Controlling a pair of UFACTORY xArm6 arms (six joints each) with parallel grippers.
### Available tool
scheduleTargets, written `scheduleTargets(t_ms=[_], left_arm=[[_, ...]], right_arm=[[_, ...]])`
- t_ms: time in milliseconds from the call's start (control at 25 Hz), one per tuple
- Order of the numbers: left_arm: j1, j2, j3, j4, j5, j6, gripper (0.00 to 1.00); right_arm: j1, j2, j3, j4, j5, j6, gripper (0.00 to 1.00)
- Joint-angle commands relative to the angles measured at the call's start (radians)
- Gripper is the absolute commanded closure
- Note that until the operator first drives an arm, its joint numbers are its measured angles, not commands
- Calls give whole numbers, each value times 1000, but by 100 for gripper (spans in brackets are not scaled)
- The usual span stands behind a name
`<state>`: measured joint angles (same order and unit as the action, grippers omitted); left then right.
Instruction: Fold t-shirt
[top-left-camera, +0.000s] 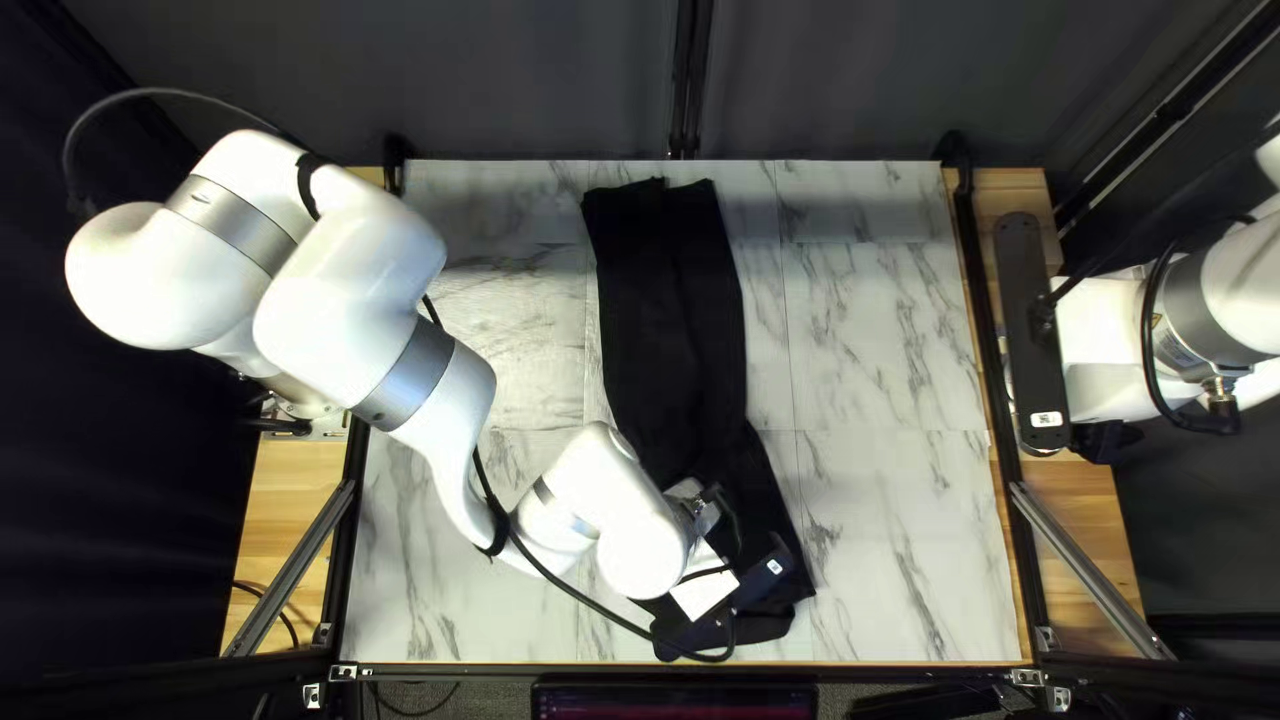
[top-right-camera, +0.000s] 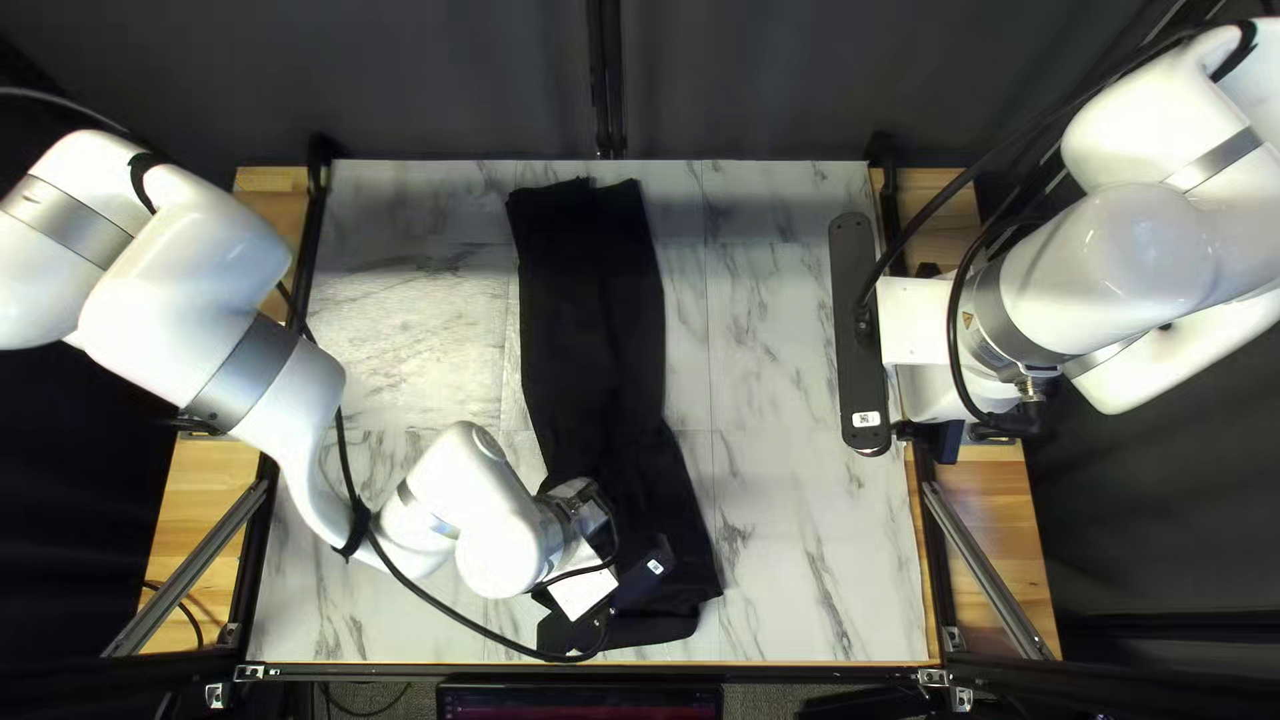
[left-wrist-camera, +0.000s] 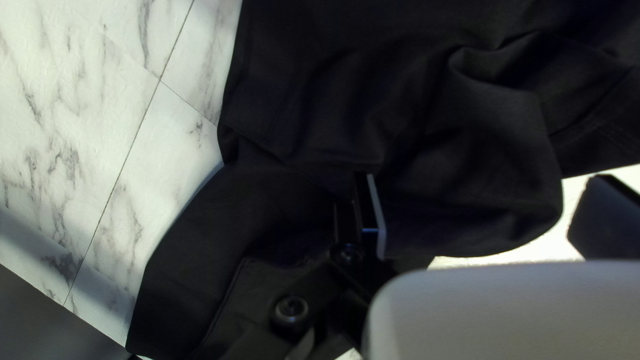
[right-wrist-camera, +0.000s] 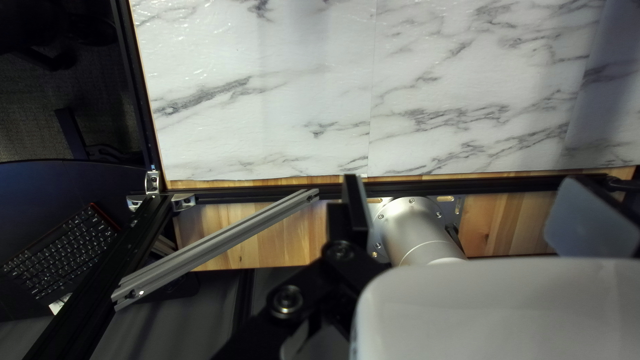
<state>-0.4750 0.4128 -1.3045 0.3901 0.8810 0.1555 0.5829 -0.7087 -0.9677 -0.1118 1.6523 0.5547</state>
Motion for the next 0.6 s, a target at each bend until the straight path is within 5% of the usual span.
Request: scheduleTargets(t_ms=[40, 280, 560, 600], left_arm=[[-23, 30, -55, -12, 29, 4, 0], [-26, 78, -76, -15, 30, -40, 0], [-3, 64, -4, -20, 3, -74, 0], [-1, 62, 0, -19, 3, -75, 9]], right_arm=[[0, 0, 0, 0, 0, 0, 0], [0, 0, 0, 0, 0, 0, 0], [0, 0, 0, 0, 0, 0, 0], [0, 0, 0, 0, 0, 0, 0]])
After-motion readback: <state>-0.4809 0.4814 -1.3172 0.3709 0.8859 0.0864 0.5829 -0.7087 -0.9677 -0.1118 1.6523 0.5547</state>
